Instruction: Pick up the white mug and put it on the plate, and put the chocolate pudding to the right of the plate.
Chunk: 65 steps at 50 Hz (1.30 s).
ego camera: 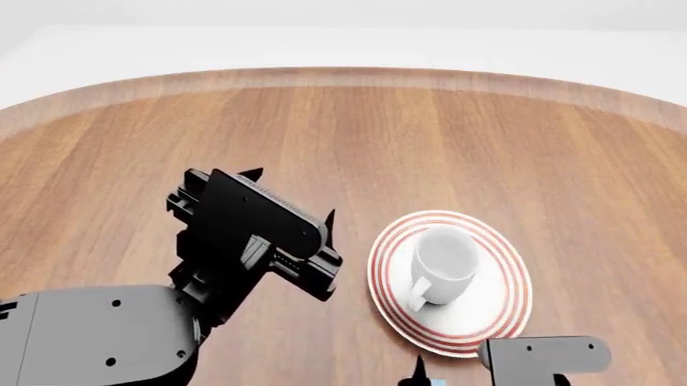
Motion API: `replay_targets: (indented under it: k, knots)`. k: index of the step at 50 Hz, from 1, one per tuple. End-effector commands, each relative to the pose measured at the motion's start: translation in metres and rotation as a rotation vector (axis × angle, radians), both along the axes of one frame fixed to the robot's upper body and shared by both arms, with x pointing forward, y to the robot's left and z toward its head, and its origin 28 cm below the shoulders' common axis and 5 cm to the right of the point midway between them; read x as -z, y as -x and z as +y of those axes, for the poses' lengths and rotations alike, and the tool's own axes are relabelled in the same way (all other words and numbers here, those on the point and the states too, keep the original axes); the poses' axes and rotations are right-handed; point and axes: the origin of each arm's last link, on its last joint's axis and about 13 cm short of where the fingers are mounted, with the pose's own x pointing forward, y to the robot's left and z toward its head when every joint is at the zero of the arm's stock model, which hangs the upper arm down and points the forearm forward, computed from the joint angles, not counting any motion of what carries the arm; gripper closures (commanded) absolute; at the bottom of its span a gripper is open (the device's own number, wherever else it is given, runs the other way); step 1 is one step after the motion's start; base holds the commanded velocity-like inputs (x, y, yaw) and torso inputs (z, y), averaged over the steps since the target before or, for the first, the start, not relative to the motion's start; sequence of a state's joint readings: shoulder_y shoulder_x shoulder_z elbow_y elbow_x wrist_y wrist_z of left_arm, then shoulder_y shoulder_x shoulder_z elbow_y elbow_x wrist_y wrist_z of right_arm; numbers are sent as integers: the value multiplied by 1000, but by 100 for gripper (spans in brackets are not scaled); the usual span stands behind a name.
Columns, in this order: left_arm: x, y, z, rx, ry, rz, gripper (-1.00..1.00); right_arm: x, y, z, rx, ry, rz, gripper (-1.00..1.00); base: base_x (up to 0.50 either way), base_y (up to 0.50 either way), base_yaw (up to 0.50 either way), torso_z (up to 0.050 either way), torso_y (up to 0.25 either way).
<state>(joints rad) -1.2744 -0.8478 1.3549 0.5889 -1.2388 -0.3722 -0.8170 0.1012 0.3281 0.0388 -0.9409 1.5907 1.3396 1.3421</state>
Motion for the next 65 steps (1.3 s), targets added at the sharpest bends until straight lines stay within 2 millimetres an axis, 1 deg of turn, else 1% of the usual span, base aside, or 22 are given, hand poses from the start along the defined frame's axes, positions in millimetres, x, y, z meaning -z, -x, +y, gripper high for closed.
replay_targets:
  k: [1, 20, 28, 35, 41, 50, 59, 65]
  knots:
    - [2, 0, -1, 1, -1, 5, -100, -6, 7, 6, -60, -38, 50, -100, 0, 0, 0, 0, 0]
    - [6, 0, -1, -1, -7, 9, -100, -5, 8, 16, -80, -101, 94, -100, 0, 0, 0, 0, 0]
    - [5, 0, 0, -4, -4, 9, -100, -7, 2, 16, -40, -122, 129, -100, 0, 0, 0, 0, 0]
    - [6, 0, 0, -4, 1, 13, -100, 1, 0, 14, 16, -121, 186, -100, 0, 0, 0, 0, 0]
    - [8, 0, 0, -6, 3, 16, -100, 6, -2, 13, 39, -120, 201, -100, 0, 0, 0, 0, 0]
    - [10, -1, 1, -9, 8, 22, -100, 16, -2, 14, 34, -131, 241, -100, 0, 0, 0, 0, 0]
    - [11, -2, 1, -13, 13, 26, -100, 16, -3, 15, 12, -143, 239, -100, 0, 0, 0, 0, 0]
    - [13, -2, 1, -15, 16, 29, -100, 24, -4, 15, 7, -140, 270, -100, 0, 0, 0, 0, 0]
